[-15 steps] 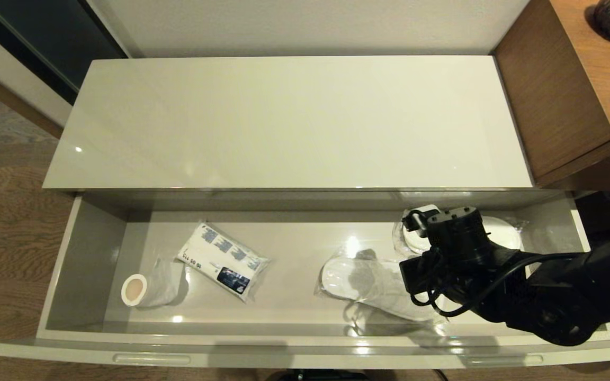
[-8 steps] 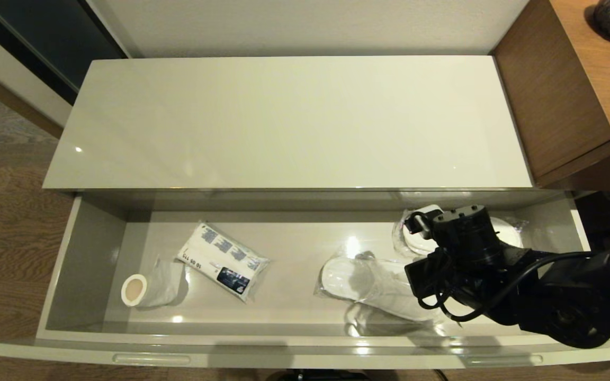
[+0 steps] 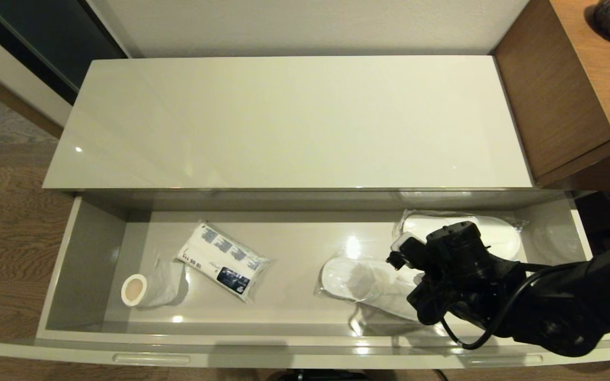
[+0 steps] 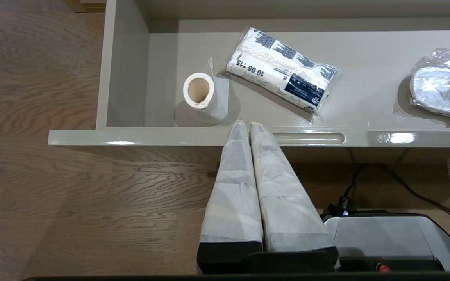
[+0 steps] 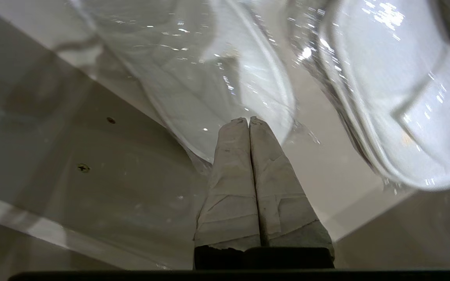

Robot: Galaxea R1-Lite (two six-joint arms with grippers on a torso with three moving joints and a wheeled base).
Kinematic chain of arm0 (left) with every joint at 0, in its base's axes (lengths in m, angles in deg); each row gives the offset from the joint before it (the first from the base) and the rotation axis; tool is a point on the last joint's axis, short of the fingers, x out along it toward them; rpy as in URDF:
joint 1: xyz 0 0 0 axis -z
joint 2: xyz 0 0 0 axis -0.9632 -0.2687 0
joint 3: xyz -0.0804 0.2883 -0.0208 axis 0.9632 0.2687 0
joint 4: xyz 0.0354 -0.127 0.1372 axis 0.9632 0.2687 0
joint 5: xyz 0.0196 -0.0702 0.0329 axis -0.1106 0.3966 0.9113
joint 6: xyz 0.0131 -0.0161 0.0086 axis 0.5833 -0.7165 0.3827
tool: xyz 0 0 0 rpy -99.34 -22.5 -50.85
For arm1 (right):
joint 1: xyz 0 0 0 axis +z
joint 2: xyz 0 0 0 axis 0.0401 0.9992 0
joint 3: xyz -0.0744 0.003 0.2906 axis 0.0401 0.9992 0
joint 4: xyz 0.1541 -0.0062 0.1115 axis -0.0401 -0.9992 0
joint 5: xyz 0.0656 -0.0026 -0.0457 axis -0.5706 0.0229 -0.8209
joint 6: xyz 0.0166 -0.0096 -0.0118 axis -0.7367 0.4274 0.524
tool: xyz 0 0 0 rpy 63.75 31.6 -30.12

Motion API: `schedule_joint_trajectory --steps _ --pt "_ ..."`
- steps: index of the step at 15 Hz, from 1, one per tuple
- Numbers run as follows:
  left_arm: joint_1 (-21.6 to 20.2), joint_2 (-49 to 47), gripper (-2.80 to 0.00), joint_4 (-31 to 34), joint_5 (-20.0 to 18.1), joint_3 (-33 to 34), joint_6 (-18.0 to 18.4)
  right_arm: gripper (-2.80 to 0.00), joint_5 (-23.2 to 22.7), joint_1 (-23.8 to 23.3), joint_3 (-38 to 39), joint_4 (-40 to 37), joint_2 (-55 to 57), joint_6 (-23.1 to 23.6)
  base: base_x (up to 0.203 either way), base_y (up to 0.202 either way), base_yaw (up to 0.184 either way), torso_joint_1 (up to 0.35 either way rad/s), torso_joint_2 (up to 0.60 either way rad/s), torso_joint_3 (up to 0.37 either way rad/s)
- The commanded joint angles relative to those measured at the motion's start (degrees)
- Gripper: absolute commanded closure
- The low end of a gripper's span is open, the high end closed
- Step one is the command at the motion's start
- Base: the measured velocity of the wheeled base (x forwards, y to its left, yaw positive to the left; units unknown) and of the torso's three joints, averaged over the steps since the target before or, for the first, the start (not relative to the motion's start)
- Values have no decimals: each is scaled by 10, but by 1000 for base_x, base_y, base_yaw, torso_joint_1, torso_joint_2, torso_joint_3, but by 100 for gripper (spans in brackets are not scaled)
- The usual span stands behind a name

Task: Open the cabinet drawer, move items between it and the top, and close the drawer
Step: Take out the disposable slippers from the drawer

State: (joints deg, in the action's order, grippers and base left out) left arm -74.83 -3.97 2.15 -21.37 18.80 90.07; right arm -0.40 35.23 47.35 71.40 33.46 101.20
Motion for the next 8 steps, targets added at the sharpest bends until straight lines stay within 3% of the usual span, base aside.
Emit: schedule_joint_trajectory --steps 1,4,8 --pt "0 -1 0 0 0 0 0 0 -18 5 -6 10 46 36 0 0 0 0 0 0" --pt "0 -1 0 0 0 0 0 0 -53 16 -20 11 69 87 0 0 0 0 0 0" --pt "0 -1 0 0 0 0 0 0 -73 20 -35 12 85 122 0 0 0 0 0 0"
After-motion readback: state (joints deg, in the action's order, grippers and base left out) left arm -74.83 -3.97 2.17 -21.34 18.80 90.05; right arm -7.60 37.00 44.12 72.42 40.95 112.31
